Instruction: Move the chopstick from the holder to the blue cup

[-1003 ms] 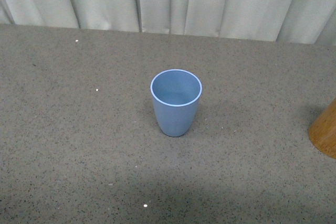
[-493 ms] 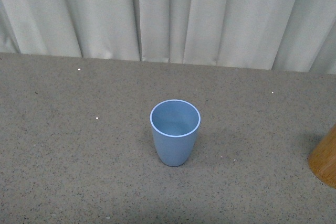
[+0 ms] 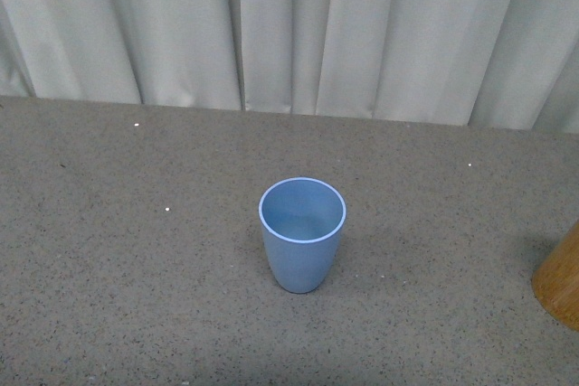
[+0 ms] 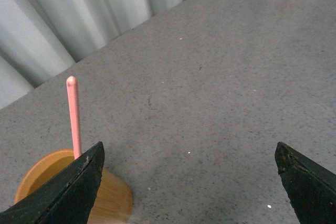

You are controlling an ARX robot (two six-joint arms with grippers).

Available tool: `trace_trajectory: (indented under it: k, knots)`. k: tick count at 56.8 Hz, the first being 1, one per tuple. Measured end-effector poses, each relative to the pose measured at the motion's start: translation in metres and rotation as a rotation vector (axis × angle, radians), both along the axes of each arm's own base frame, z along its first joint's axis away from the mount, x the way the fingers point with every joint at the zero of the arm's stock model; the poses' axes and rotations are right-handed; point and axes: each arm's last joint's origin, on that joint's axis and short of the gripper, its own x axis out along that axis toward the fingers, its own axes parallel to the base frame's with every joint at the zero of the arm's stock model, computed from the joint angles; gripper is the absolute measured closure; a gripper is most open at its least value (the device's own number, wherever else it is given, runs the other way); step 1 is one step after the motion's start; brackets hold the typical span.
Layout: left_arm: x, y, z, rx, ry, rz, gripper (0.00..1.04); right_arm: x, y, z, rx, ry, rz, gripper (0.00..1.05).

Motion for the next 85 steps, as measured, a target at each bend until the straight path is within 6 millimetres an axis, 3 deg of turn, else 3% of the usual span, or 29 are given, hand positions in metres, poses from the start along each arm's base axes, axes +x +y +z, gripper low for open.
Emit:
trace_trajectory:
  k: [3,16,36,59,82,85]
  knots:
    - [0.0,0.0,0.0,0.001,0.0,0.0,0.05,0.009,-0.002,0.001,0.014,0.008,0.014,0.1]
    - [0.0,0.0,0.0,0.001,0.0,0.0,0.07,0.049,0.004,-0.007,0.077,0.076,0.089,0.1]
    - [0.0,0.0,0.0,0.001,0.0,0.0,0.07,0.078,0.006,-0.025,0.114,0.113,0.099,0.1]
    - [0.0,0.0,0.0,0.001,0.0,0.0,0.07,0.125,0.004,-0.035,0.103,0.135,0.157,0.1]
    - [0.0,0.0,0.0,0.001,0.0,0.0,0.07,0.144,0.004,-0.047,0.1,0.162,0.169,0.1]
    - [0.0,0.0,0.0,0.001,0.0,0.0,0.07,0.144,0.006,-0.049,0.102,0.165,0.169,0.14]
